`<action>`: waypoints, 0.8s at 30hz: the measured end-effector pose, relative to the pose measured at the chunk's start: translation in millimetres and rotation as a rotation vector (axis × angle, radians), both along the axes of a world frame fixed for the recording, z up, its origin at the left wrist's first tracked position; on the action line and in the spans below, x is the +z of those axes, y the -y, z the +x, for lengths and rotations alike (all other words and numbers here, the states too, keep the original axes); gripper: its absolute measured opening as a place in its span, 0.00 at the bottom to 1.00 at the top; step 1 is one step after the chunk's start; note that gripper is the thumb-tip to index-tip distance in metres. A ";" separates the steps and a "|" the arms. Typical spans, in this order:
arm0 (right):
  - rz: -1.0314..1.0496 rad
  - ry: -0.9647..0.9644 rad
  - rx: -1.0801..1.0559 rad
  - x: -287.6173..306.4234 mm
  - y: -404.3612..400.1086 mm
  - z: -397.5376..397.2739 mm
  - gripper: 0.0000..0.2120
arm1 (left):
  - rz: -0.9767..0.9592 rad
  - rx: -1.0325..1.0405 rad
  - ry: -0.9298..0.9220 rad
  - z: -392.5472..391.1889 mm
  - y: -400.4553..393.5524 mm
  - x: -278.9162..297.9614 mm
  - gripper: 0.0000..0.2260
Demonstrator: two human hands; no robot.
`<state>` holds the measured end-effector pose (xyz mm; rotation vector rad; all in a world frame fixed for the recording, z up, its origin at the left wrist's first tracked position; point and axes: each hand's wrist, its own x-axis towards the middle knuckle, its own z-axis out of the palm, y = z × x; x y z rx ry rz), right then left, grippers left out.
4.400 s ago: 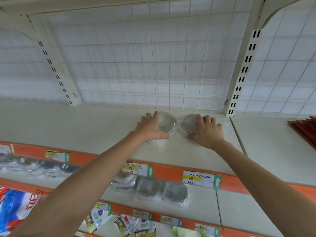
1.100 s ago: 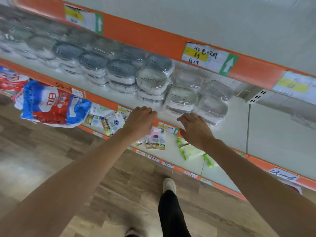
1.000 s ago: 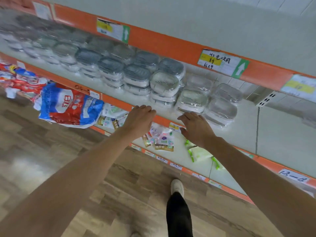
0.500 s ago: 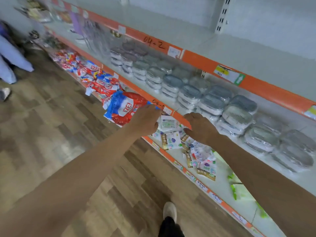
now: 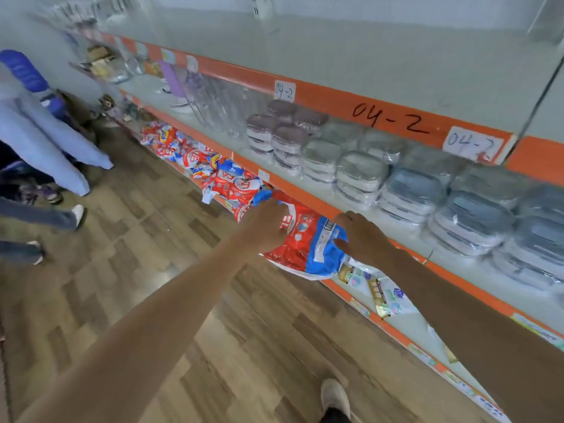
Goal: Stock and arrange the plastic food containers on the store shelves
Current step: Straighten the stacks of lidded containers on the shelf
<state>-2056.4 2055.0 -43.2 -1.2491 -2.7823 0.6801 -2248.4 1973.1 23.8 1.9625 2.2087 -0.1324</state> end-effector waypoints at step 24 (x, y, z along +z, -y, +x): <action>0.142 0.090 -0.416 -33.3 -202.7 -333.4 0.24 | 0.114 -0.300 0.212 -362.0 -296.4 -99.3 0.29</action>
